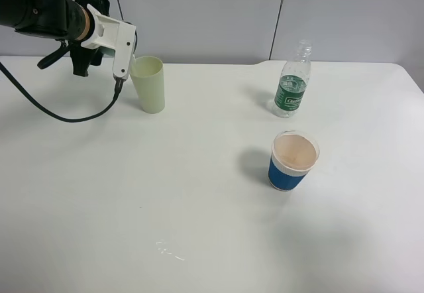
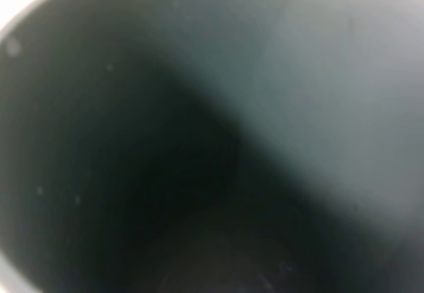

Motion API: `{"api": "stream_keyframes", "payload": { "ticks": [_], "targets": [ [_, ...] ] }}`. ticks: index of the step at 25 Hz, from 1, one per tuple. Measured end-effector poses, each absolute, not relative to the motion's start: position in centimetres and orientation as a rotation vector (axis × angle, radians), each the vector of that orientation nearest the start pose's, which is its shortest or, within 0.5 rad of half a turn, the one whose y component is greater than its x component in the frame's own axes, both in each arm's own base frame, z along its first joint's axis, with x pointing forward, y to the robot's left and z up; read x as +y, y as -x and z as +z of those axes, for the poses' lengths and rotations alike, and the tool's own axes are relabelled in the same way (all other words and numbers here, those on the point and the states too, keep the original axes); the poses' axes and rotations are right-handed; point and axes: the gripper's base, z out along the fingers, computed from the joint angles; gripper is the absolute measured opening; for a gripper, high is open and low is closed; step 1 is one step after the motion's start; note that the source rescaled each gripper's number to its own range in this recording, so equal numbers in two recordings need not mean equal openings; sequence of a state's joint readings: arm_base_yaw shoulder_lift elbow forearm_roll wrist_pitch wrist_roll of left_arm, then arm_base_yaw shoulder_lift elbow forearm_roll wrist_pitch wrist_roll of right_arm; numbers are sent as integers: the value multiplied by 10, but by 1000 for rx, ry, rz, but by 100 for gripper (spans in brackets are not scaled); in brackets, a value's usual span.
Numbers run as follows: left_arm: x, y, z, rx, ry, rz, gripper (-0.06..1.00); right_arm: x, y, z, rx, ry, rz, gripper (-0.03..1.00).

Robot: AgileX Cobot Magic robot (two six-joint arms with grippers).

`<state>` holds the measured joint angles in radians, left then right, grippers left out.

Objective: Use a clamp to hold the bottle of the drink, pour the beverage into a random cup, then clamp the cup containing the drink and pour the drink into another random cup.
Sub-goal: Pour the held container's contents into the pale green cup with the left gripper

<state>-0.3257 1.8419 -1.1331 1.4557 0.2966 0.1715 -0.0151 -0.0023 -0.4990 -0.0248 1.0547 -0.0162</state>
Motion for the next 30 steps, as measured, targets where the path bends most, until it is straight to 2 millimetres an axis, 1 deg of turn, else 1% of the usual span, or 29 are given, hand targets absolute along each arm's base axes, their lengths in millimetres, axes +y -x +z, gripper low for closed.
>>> {"api": "stream_keyframes", "payload": {
  "ticks": [8, 13, 30],
  "targets": [
    [-103, -386, 204, 1445, -1927, 1022, 0, -2, 5, 277, 2037, 0, -49, 85],
    [-108, -385, 204, 1408, -1949, 1030, 0, -2, 5, 277, 2037, 0, -49, 85],
    [-108, -386, 206, 1345, -1984, 1073, 0, -2, 5, 277, 2037, 0, -49, 85]
  ]
}}
